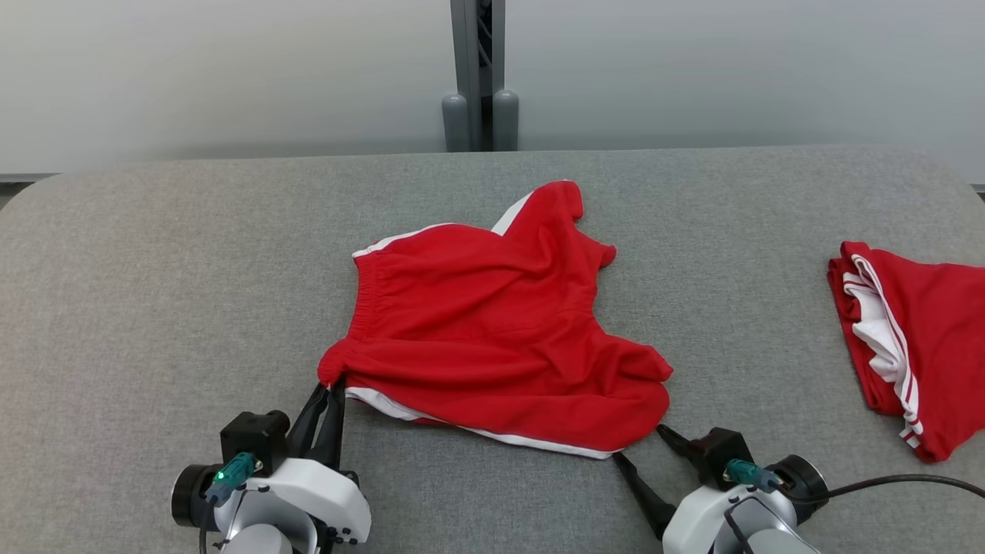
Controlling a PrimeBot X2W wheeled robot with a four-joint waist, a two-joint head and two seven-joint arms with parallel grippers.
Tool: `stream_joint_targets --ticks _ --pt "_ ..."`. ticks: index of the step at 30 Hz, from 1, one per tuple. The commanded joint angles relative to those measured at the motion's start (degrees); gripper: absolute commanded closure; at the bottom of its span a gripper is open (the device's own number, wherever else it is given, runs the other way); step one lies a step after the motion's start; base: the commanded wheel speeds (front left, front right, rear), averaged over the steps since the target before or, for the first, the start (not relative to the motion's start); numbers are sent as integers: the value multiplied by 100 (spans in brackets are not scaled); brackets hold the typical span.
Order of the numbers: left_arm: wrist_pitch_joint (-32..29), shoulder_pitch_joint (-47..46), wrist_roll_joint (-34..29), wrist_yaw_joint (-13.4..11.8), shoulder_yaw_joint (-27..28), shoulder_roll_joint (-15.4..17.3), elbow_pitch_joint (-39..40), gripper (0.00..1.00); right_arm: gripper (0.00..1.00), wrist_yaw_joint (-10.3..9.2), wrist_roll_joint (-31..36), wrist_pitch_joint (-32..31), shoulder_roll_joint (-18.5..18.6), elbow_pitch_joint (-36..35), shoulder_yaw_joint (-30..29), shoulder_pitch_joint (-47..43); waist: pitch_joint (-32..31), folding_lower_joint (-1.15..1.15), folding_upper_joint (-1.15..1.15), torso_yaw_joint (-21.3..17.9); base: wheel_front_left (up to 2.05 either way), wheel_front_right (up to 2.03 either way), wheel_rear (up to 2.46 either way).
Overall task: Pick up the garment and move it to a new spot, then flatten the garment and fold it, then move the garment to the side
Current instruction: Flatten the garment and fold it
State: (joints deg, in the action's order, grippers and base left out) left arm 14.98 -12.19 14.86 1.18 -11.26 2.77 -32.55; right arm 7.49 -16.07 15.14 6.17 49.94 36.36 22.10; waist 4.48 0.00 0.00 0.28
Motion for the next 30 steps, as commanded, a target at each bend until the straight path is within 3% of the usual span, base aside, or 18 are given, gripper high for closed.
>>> stream_joint_targets --ticks 1,14,15,16,25,30 --pt "16 -75 51 -1 -19 25 26 100 0 1 6 6 -41 32 -157 71 30 0 0 30 0 0 0" --pt "16 -174 70 28 -14 25 57 100 2 1 2 7 -174 -464 -615 -11 218 0 0 157 0 0 0" --pt "16 -183 72 27 -7 25 52 100 70 1 -9 6 -163 -489 -620 -25 220 0 0 159 0 0 0" --pt "16 -188 76 24 -4 25 49 100 100 1 -14 7 -154 -522 -626 -24 218 0 0 158 0 0 0" --pt "16 -169 88 1 60 26 62 100 100 1 -203 6 69 -773 -711 -74 126 0 0 101 0 0 0" --pt "17 -75 81 -24 120 32 101 100 100 0 -26 6 491 -820 -709 2 -1 0 0 31 0 0 0"
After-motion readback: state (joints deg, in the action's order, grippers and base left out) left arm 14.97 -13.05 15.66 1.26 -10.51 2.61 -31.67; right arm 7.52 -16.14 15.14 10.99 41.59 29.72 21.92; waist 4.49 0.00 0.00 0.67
